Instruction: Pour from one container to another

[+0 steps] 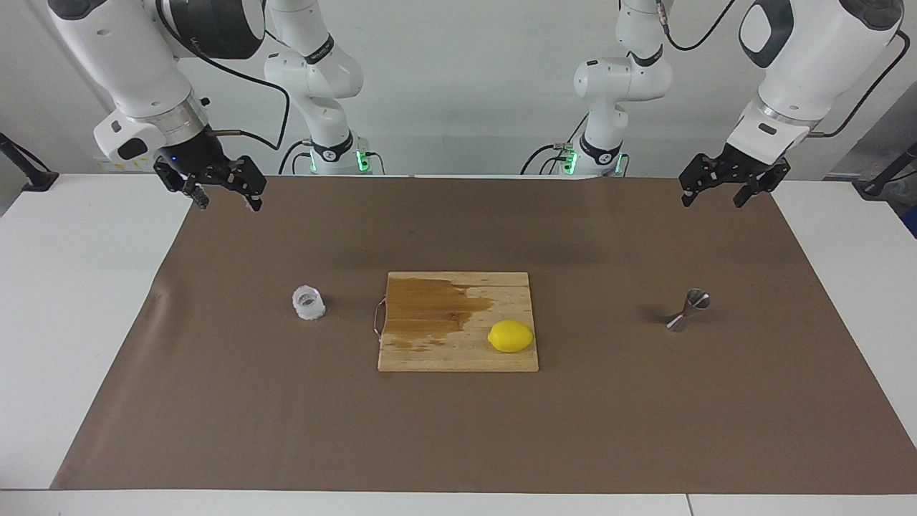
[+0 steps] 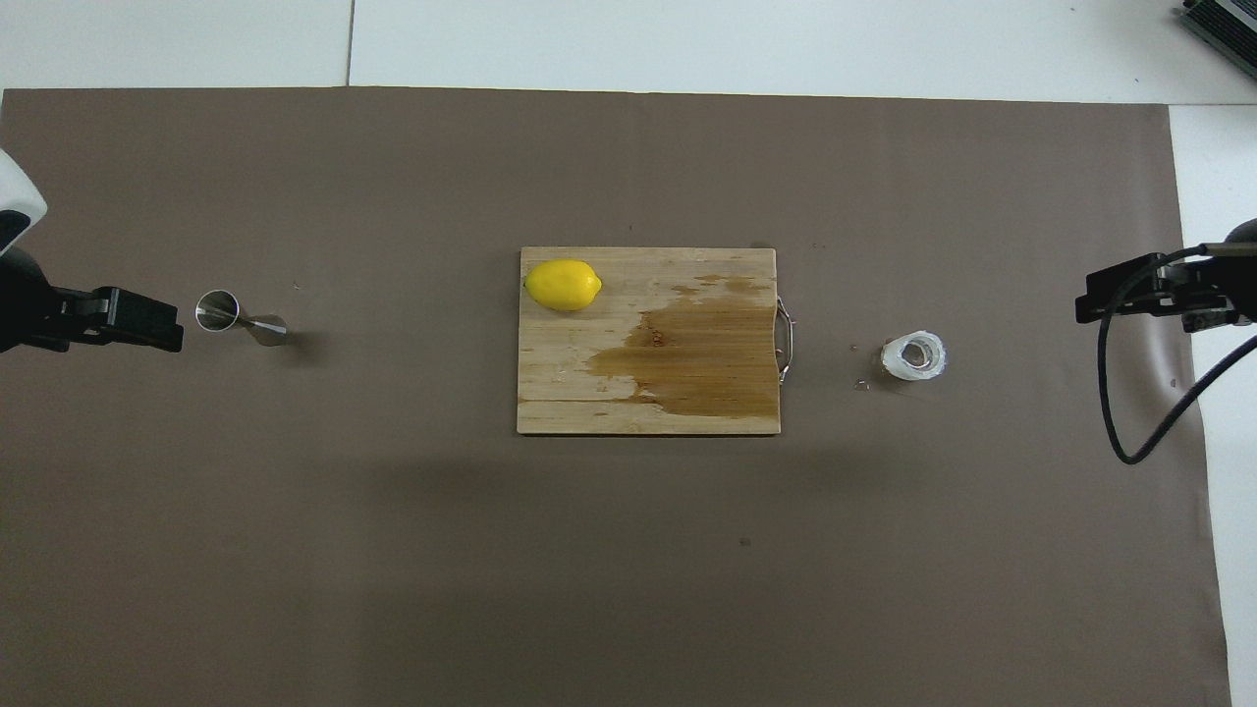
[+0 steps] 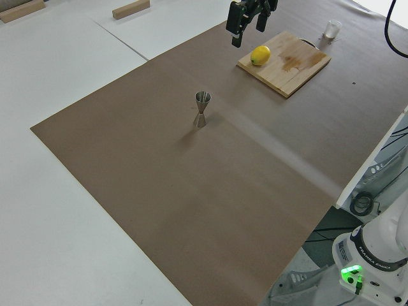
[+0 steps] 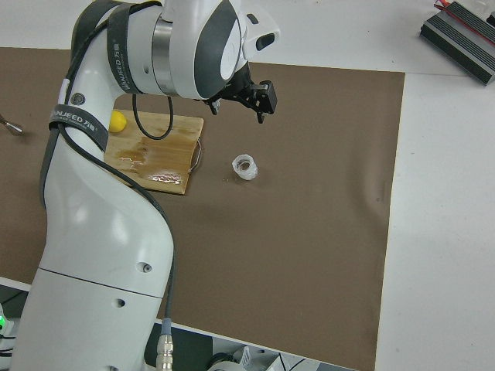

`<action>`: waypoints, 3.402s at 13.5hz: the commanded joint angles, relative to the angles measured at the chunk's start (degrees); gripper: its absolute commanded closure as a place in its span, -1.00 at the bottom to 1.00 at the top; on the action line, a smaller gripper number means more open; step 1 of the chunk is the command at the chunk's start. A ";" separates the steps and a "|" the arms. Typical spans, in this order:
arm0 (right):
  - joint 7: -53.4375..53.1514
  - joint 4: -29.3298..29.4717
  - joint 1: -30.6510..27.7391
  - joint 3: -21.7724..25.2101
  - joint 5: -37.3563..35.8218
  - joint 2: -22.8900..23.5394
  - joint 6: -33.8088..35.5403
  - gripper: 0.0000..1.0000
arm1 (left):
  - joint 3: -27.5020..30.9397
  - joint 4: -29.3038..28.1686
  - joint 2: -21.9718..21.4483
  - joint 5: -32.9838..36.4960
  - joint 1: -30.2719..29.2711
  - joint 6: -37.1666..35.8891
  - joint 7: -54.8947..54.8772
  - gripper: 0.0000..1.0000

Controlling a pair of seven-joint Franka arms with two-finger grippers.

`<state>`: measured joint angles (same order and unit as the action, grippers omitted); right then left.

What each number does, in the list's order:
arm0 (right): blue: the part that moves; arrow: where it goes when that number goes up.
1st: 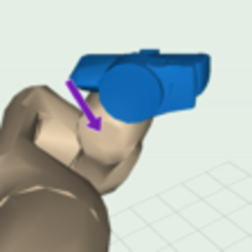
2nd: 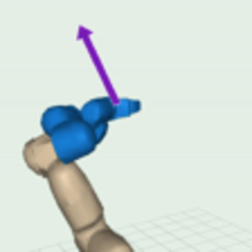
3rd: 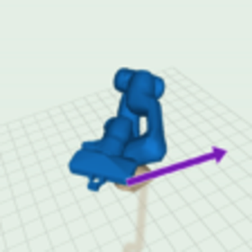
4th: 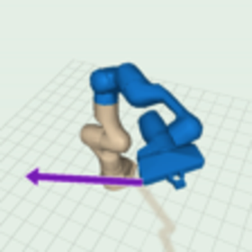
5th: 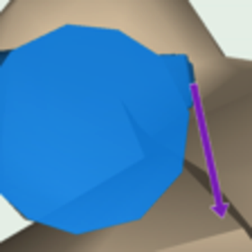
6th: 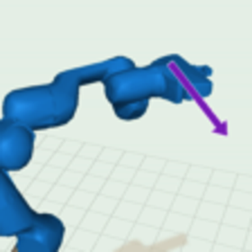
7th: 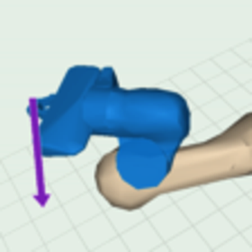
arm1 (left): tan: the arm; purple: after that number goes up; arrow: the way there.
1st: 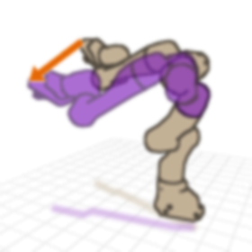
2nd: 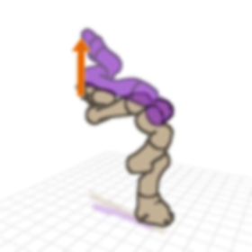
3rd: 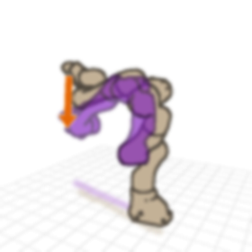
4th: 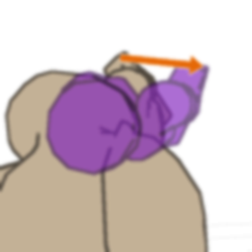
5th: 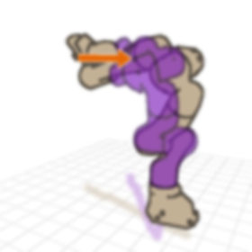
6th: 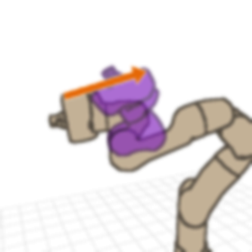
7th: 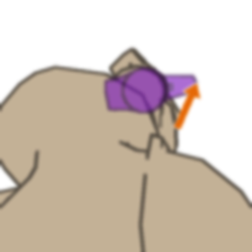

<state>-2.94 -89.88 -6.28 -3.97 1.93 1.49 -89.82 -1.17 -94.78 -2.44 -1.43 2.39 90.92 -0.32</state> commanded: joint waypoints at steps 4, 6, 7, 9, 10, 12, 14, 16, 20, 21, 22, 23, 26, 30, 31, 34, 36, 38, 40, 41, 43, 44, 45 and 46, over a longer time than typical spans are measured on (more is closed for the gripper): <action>-0.75 -0.12 -0.66 -0.52 0.62 -0.52 0.88 -1.00 | 0.29 -1.11 -1.25 0.64 0.33 0.41 0.05 -1.00; -0.84 -0.12 -0.66 -0.52 0.62 -0.52 0.88 -1.00 | 0.46 -1.29 -1.34 0.64 -0.28 0.57 0.32 -1.00; -0.84 -0.12 -0.66 -0.52 0.62 -0.52 0.88 -1.00 | 0.55 -1.55 -1.34 0.55 -0.89 1.71 -0.03 -1.00; -0.84 -0.12 -0.66 -0.52 0.62 -0.52 0.88 -1.00 | 0.64 -1.64 -0.90 -0.06 -1.95 3.21 -0.21 -1.00; -0.84 -0.12 -0.66 -0.52 0.62 -0.52 0.88 -1.00 | 0.81 -0.94 -0.20 -1.46 -2.13 3.30 -0.12 -1.00; -0.75 -0.12 -0.66 -0.52 0.62 -0.52 0.88 -1.00 | 1.08 2.03 3.57 -8.12 -5.97 2.52 0.32 -1.00; -0.84 -0.12 -0.66 -0.52 0.62 -0.52 0.88 -1.00 | 1.34 6.94 9.17 -11.92 -8.18 -0.81 0.75 -1.00; -0.84 -0.12 -0.66 -0.52 0.62 -0.52 0.88 -1.00 | 2.30 16.95 17.52 -13.16 -9.16 -5.29 6.17 -1.00; -0.84 -0.12 -0.66 -0.52 0.62 -0.52 0.88 -1.00 | 2.83 20.15 25.52 -20.10 -14.95 -2.85 17.16 -1.00; -0.84 -0.12 -0.66 -0.52 0.62 -0.52 0.88 -1.00 | 2.92 22.42 27.91 -20.28 -15.13 -3.03 20.15 -1.00; -0.84 -0.12 -0.66 -0.52 0.62 -0.52 0.88 -1.00 | 2.92 23.31 29.32 -21.41 -15.14 -2.51 22.53 -1.00; -0.75 -0.12 -0.66 -0.52 0.62 -0.52 0.88 -1.00 | 3.18 23.76 31.77 -24.03 -15.92 -1.98 25.77 -1.00; -0.75 -0.12 -0.66 -0.52 0.62 -0.52 0.88 -1.00 | 1.96 24.82 34.00 -25.73 -16.98 -1.01 33.00 -1.00; -0.84 -0.12 -0.66 -0.52 0.62 -0.52 0.88 -1.00 | 2.48 20.70 33.91 -31.43 -17.16 4.27 41.45 -1.00; -0.84 -0.12 -0.66 -0.52 0.62 -0.52 0.88 -1.00 | 2.48 19.20 33.91 -32.75 -17.94 3.57 42.50 -1.00; -0.75 -0.12 -0.66 -0.52 0.62 -0.52 0.88 -1.00 | 2.57 15.68 33.82 -35.13 -19.00 4.53 43.38 -1.00; -0.84 -0.12 -0.66 -0.60 0.62 -0.52 0.88 -1.00 | 2.57 13.75 33.65 -36.27 -18.83 6.54 49.24 -1.00; -0.75 -0.12 -0.66 -0.52 0.62 -0.52 0.88 -1.00 | 2.66 9.10 32.16 -38.90 -19.26 9.62 50.06 -1.00; -0.84 -0.12 -0.66 -0.52 0.62 -0.52 0.88 -1.00 | 2.66 4.71 30.49 -38.65 -19.27 11.99 49.72 -1.00; -0.84 -0.12 -0.66 -0.52 0.62 -0.52 0.88 -1.00 | 2.66 2.51 29.70 -38.74 -19.44 13.31 49.54 -1.00; -0.84 -0.12 -0.66 -0.52 0.62 -0.52 0.88 -1.00 | 2.66 0.30 28.99 -38.74 -19.62 14.55 49.19 -1.00; -0.75 -0.12 -0.66 -0.52 0.62 -0.52 0.88 -1.00 | 2.66 -1.01 28.29 -38.74 -19.62 14.64 48.92 -1.00; -0.84 -0.12 -0.66 -0.52 0.62 -0.52 0.88 -1.00 | 2.66 -3.29 27.59 -38.91 -19.71 15.07 48.66 -1.00; -0.84 -0.12 -0.66 -0.52 0.62 -0.52 0.88 -1.00 | 2.57 -5.83 26.54 -39.52 -19.79 16.38 48.57 -1.00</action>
<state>-2.94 -89.88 -6.28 -3.96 1.93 1.49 -89.83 1.68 -93.31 28.36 -39.45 -16.99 104.24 48.75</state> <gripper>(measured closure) 0.000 0.000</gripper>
